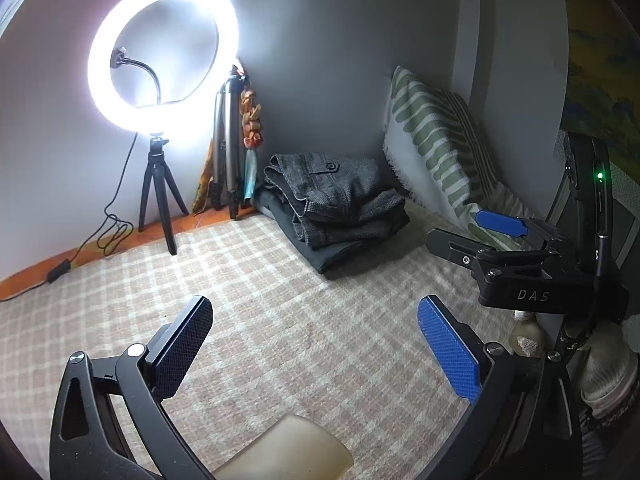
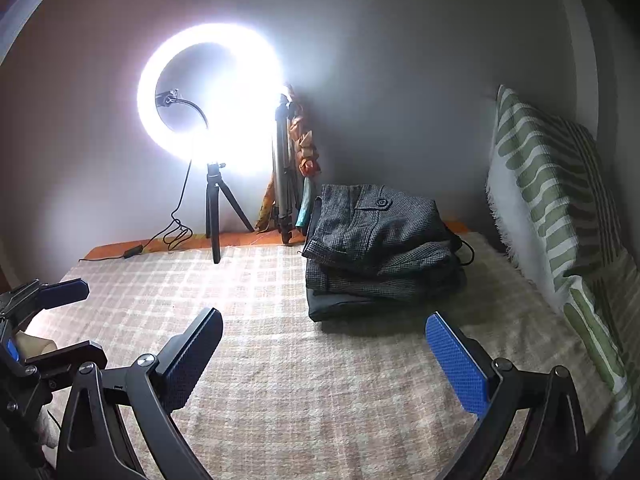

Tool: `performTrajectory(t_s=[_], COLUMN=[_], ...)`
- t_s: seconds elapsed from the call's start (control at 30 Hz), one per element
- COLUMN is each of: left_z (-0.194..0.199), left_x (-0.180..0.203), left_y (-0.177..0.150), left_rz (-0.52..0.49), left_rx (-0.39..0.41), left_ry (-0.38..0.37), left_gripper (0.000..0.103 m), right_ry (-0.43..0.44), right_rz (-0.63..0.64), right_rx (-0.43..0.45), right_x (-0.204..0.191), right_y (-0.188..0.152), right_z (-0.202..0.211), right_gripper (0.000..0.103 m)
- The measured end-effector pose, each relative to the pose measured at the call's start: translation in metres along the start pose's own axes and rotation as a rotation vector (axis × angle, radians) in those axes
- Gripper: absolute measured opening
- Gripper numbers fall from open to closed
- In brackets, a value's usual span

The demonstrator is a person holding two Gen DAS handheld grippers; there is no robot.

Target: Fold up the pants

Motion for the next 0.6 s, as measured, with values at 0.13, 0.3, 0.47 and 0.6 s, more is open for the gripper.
performTrajectory(t_s=[0.13, 0.3, 0.47, 0.6], left_z=[0.0001, 0.0004, 0.0007, 0.0000], left_x=[0.0000, -0.0005, -0.0010, -0.0042], left_y=[0.0005, 0.0001, 0.0000, -0.0015], left_rz=[0.000, -0.004, -0.002, 0.006], left_rx=[0.002, 0.003, 0.002, -0.006], left_ry=[0.001, 0.006, 0.008, 0.012], left_gripper=[0.102, 0.102, 0.102, 0.102], right_ry=[0.001, 0.000, 0.002, 0.004], right_rz=[0.000, 0.000, 0.003, 0.004], right_rx=[0.001, 0.000, -0.004, -0.007], right_x=[-0.0002, 0.0000, -0.0026, -0.0036], right_y=[-0.0002, -0.0003, -0.0007, -0.0011], right_z=[0.0001, 0.0002, -0.0008, -0.0021], right_gripper=[0.103, 0.103, 0.103, 0.103])
Point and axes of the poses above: each gripper's, at about its wrist camera, not at the fingertips, and z roughly against the way its jaws point, x to its right, y to its top, the point moved 3 cm from there along -z, roughly the way its jaws point, and after that the axes turned 9 degrees about z, right-handed, at the moved point
